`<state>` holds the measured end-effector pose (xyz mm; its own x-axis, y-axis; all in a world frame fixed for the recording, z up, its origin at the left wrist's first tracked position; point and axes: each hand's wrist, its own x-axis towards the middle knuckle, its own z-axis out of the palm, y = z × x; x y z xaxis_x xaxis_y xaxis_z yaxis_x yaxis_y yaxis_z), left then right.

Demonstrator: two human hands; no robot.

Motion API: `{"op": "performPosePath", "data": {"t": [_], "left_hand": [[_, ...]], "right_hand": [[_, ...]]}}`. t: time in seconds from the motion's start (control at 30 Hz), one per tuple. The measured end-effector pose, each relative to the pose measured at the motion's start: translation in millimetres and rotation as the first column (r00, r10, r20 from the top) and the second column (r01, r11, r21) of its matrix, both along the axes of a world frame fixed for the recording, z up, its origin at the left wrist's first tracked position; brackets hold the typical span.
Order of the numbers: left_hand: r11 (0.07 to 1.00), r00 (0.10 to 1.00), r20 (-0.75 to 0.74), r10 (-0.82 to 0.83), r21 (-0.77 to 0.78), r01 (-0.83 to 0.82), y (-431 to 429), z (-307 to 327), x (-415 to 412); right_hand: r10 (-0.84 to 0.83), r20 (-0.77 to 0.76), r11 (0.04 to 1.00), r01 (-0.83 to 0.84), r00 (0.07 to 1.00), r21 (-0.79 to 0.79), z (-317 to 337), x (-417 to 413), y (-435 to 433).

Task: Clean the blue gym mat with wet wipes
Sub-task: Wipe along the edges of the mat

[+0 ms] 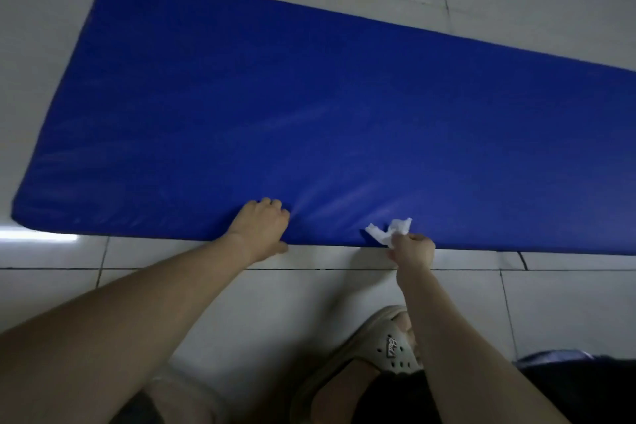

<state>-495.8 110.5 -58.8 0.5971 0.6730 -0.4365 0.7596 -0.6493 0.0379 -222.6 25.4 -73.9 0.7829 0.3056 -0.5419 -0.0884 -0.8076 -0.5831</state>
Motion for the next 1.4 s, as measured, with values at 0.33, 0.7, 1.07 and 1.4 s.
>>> {"op": "performPosePath", "data": {"t": [0.33,0.7,1.07,1.4], "left_hand": [[0.999,0.998,0.02,-0.054,-0.009,0.054,19,-10,-69],[0.922,0.935,-0.114,0.336,-0.164,-0.351,39,1,-218],[0.73,0.778,-0.023,0.628,-0.328,-0.599,53,-24,-206],[0.716,0.772,-0.08,0.631,-0.324,-0.619,57,-24,-200]], "right_hand": [[0.348,-0.043,0.937,-0.348,0.937,-0.004,10,-38,13],[0.733,0.145,0.677,-0.734,0.665,-0.059,5,-119,48],[0.619,0.327,0.776,-0.622,0.714,-0.11,-9,-156,60],[0.939,0.304,0.214,-0.967,0.163,-0.141,-13,-302,70]]}}
